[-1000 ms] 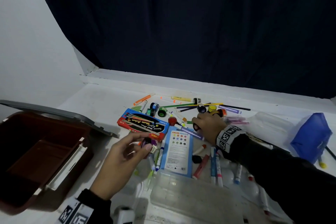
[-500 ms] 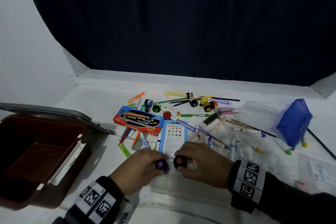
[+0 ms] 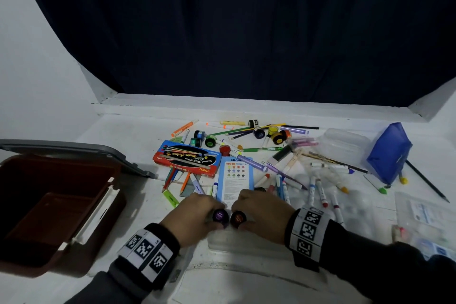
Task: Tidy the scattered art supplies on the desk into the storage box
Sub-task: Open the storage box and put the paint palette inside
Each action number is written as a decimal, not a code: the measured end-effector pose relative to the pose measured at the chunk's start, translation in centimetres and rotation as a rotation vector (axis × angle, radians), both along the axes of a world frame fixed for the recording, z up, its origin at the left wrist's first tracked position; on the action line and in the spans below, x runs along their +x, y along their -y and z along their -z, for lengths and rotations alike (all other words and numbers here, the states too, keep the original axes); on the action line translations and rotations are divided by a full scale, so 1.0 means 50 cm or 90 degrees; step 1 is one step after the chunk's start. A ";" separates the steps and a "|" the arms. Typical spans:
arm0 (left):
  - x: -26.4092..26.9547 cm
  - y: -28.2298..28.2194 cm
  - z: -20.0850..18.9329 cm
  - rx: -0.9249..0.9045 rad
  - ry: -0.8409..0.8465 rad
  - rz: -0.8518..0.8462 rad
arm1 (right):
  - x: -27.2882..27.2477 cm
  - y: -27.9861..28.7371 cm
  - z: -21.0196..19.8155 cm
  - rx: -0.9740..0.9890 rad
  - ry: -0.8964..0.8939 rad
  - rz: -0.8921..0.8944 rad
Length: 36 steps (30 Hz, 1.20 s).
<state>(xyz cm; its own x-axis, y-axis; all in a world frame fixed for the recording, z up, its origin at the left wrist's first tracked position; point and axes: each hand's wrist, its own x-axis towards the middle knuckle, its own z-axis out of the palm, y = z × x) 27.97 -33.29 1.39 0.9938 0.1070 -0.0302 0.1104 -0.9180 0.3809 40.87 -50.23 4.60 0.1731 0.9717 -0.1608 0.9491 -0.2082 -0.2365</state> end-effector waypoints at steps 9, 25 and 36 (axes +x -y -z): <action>0.007 0.003 0.001 0.009 -0.023 -0.038 | -0.012 -0.032 0.004 -0.042 0.078 -0.001; 0.005 0.010 -0.022 0.014 -0.031 -0.038 | -0.014 -0.056 0.008 -0.055 0.123 0.007; 0.016 -0.061 -0.091 -0.108 0.085 -0.161 | 0.053 -0.070 -0.044 -0.068 0.107 0.011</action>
